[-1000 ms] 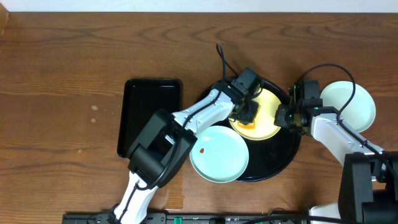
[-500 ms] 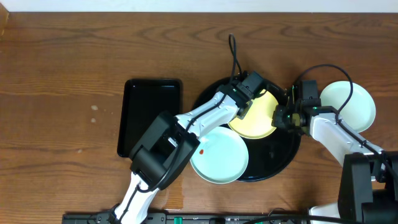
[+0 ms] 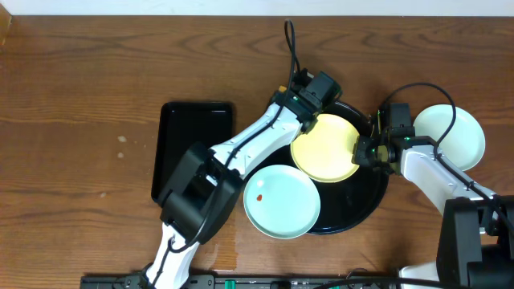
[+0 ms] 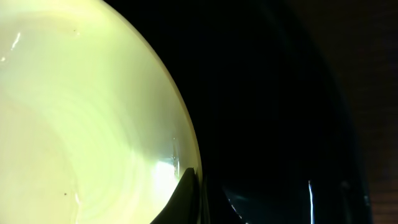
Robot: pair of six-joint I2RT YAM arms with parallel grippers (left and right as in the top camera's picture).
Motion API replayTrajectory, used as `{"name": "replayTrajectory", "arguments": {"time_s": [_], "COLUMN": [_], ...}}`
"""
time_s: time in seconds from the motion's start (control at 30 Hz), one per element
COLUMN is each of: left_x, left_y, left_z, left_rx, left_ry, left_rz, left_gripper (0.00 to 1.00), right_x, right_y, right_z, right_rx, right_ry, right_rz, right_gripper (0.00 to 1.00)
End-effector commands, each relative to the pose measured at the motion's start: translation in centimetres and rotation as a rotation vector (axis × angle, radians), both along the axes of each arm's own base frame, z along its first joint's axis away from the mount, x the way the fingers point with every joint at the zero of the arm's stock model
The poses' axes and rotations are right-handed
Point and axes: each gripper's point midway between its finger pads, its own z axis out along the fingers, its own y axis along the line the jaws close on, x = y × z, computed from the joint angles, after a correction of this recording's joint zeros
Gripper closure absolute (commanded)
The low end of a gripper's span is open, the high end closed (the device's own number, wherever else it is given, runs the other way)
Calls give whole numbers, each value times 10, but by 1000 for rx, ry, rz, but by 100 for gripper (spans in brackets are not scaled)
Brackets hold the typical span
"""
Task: Clean dirty plates on tray and stack at the side
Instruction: 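Move the sponge with the left gripper and scrub the yellow plate, then return the left gripper with the sponge over the small black tray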
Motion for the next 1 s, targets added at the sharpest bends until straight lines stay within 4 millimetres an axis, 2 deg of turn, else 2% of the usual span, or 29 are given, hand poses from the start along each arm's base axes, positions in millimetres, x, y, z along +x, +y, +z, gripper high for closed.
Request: {"name": "replayTrajectory", "arguments": {"time_s": [0.0, 0.13, 0.27, 0.4, 0.47, 0.53, 0.6, 0.7, 0.8, 0.9, 0.93, 0.97], "left_x": [1, -9, -21, -27, -31, -35, -39, -40, -34, -29, -29, -31], "left_y": [2, 9, 31, 70, 98, 117, 127, 108, 104, 119, 127, 137], "left_z": [39, 60, 95, 122, 124, 120, 111, 97, 88, 85, 85, 83], "left_rx": [-51, -153, -357, -472, -470, -456, -445, -494, -474, -408, -377, -349], "left_ry": [-68, -38, 33, 92, 119, 163, 216, 276, 246, 209, 200, 202], "left_rz": [52, 115, 224, 309, 368, 388, 372, 203, 167, 206, 228, 258], "left_gripper": [93, 92, 92, 92, 92, 92, 92, 92, 92, 92, 92, 92], "right_x": [0, 8, 19, 22, 22, 20, 16, 7, 0, -9, -12, -16], "right_y": [-18, -20, -17, -12, -15, -15, -9, -4, 3, 18, 24, 28], "right_z": [3, 24, 54, 79, 88, 96, 96, 87, 71, 50, 43, 35], "right_rx": [-116, -135, -131, -159, -208, -238, -215, -161, -106, -6, 26, 53], "right_ry": [-10, -62, -150, -227, -252, -272, -264, -211, -143, -51, -21, 15], "right_rz": [41, 56, 56, 97, 101, 101, 116, 103, 109, 113, 121, 121], "right_gripper": [99, 99, 99, 99, 99, 99, 99, 99, 99, 94, 87, 85]}}
